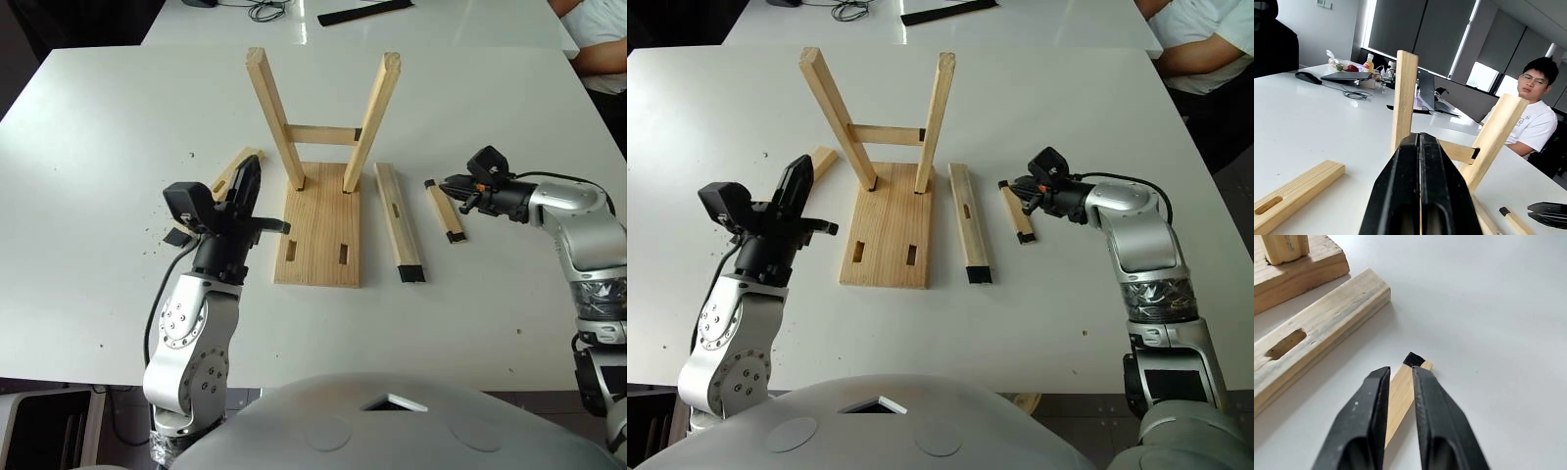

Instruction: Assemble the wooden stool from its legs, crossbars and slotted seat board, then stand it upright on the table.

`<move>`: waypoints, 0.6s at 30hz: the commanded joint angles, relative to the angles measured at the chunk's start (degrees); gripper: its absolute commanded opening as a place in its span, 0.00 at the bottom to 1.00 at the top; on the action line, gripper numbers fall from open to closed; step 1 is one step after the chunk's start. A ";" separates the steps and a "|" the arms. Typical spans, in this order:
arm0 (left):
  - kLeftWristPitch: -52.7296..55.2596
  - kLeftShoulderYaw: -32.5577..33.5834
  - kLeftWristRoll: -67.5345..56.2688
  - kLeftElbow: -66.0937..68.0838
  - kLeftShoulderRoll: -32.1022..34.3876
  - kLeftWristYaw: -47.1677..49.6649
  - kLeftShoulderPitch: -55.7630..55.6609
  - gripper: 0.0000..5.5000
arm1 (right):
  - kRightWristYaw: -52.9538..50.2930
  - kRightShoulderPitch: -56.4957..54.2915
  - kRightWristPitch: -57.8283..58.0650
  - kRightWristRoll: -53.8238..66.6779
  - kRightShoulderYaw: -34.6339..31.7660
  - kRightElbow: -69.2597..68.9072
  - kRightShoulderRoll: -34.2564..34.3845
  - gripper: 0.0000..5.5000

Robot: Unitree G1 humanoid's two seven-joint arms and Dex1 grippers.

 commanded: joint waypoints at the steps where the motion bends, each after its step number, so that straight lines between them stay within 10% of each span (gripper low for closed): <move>1: -2.87 0.69 3.06 1.78 -2.65 4.38 0.82 0.00 | -2.10 0.59 8.34 1.82 -2.23 -4.67 -0.92 0.27; 11: -8.05 7.77 8.30 0.69 -4.22 11.41 6.16 0.00 | -2.87 -1.64 29.67 6.97 -1.42 -9.75 -3.46 0.55; 18: -8.60 8.55 9.28 2.12 -3.58 11.17 5.02 0.00 | -2.06 0.16 37.71 12.01 -0.31 -15.38 -6.04 0.55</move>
